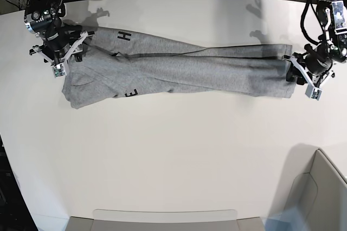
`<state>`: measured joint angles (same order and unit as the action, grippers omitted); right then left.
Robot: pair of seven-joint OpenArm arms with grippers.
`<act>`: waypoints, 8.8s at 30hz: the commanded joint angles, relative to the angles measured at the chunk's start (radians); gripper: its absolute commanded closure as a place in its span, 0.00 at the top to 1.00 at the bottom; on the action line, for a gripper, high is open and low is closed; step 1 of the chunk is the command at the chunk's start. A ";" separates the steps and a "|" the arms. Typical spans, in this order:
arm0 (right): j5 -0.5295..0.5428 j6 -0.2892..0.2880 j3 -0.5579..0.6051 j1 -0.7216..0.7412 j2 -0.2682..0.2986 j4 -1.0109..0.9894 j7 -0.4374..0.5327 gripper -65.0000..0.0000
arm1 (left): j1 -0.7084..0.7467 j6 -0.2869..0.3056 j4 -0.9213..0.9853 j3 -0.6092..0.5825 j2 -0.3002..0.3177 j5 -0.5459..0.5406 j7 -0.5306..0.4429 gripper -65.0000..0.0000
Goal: Fold the T-shirt properly
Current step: 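Hold the strip ends and release the shirt end with the left gripper, then move the left gripper inward and grasp the strip's middle, then fold the strip end with the right gripper toward the left gripper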
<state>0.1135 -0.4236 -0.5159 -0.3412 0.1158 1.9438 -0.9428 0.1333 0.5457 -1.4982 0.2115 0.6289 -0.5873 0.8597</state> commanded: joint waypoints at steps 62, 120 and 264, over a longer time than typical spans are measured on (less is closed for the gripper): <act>0.004 -0.004 -0.002 0.000 0.006 0.001 0.017 0.39 | -0.338 0.152 0.307 0.251 -0.065 0.264 0.275 0.00; -0.001 -0.004 0.000 0.055 0.003 -0.051 0.018 0.39 | -0.105 0.152 -0.338 -0.320 -0.605 0.267 0.392 0.00; 0.470 0.257 -0.034 0.152 -0.129 -0.409 0.029 0.39 | -0.010 0.124 -0.419 -0.326 -0.519 0.266 0.390 0.00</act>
<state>0.6060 -0.1719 -0.5549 -0.1886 -0.0135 1.5360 -0.8707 0.1326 0.6701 -1.9011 -0.1116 0.1085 -0.3130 1.2617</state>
